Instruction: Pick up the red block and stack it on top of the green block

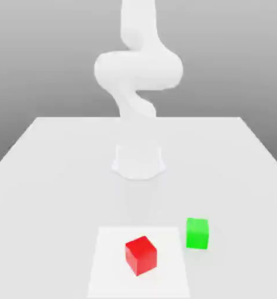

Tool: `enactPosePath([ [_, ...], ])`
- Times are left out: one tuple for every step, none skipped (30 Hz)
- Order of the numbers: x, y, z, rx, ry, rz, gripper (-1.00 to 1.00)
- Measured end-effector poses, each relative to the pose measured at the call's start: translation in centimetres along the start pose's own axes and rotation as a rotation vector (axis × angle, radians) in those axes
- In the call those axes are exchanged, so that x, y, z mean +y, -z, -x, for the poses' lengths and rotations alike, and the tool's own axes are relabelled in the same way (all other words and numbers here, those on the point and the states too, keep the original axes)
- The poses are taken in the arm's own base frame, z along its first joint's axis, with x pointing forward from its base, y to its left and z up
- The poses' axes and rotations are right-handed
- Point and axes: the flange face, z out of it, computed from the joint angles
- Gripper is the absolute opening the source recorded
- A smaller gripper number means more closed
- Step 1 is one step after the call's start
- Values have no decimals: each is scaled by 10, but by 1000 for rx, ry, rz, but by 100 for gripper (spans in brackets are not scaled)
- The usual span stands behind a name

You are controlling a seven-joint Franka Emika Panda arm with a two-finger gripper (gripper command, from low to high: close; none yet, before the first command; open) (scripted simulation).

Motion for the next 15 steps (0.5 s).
enactPosePath([
  [3,-25,2,-31,22,19,0],
  [7,-49,6,-61,43,37,0],
  [11,-72,10,-90,64,55,0],
  [15,-94,15,-119,85,73,0],
  [21,-115,21,-148,106,90,0],
  [26,-136,28,-177,126,107,0],
  [33,-157,35,-205,147,124,0],
  [40,-176,43,-234,168,141,0],
  [47,-195,52,-262,189,158,0],
  [55,-214,61,-291,210,174,0],
  [64,-231,71,-319,231,191,0],
  [73,-248,82,-348,252,207,0],
  [82,-264,93,-376,274,224,0],
  [92,-279,104,-405,295,241,0],
  [103,-294,116,-433,316,257,0],
])
